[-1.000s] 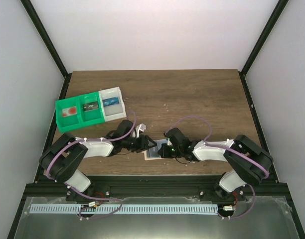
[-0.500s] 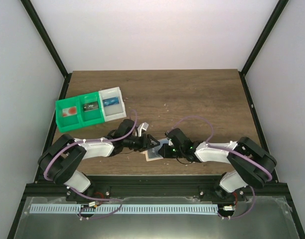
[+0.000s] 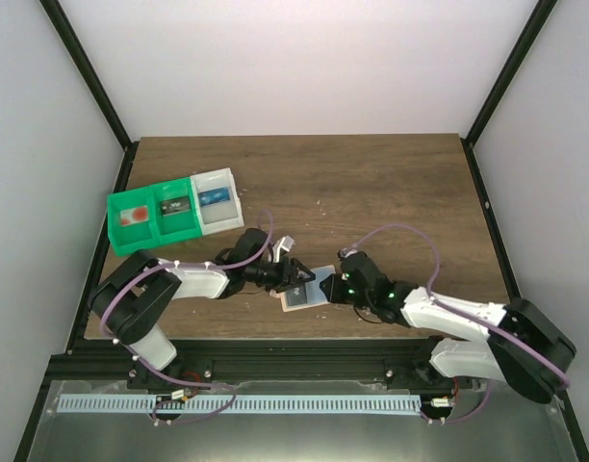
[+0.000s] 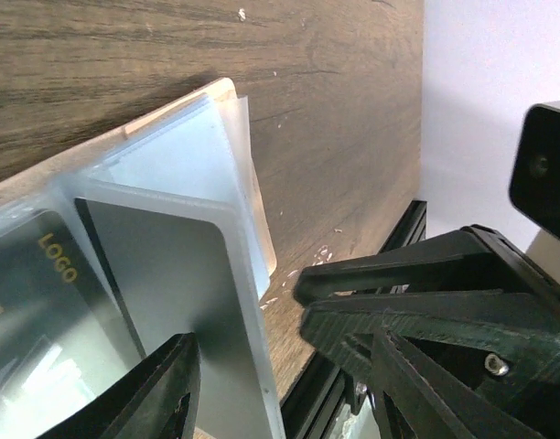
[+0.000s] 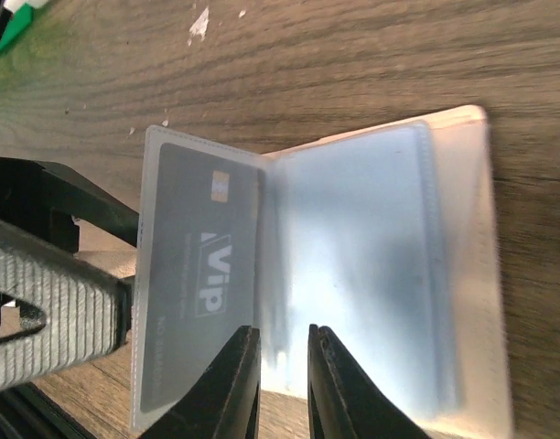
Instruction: Take the credit cards out of the card holder
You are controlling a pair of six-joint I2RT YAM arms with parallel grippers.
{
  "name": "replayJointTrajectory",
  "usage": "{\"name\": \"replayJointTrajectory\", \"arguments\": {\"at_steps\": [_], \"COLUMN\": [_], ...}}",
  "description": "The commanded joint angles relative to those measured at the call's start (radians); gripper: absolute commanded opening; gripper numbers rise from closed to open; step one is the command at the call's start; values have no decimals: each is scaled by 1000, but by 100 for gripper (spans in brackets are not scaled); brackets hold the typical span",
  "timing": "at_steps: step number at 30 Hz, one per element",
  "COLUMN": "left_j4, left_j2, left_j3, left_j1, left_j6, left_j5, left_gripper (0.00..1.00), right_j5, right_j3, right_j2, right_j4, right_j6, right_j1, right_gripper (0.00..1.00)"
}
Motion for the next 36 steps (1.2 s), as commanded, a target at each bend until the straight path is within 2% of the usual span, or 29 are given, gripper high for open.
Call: {"name": "replayJointTrajectory", "arguments": {"at_steps": [1,7,12,18,29,36], "left_j4": [42,15,-10,-124,-109,-118], "left_j2": [20,38,20,-14,-95,-92], "left_j3": [42,62,60,61,-53,-33], "left_j1": [-19,-20,-20,-12,101,103], "left_j6": [-8,0,17,65,78,119], "left_j5": [20,-6,-33,-97,-86,-53], "left_gripper": [53,52,52,51,45,45], "right_j5": [121,182,171,152,64,-28], "right_j3": [-38,-78,-58,-32,123,128], "right_j2": [-122,-306,-319,-243,-41,55], "right_j4": [-80,-114,-146,-132,-158,-105], "right_j6": [30,49,42,11,-85,-114], "right_j1": [6,6,6,6,-32,-87], "right_gripper": [17,21,22,25,26,24]}}
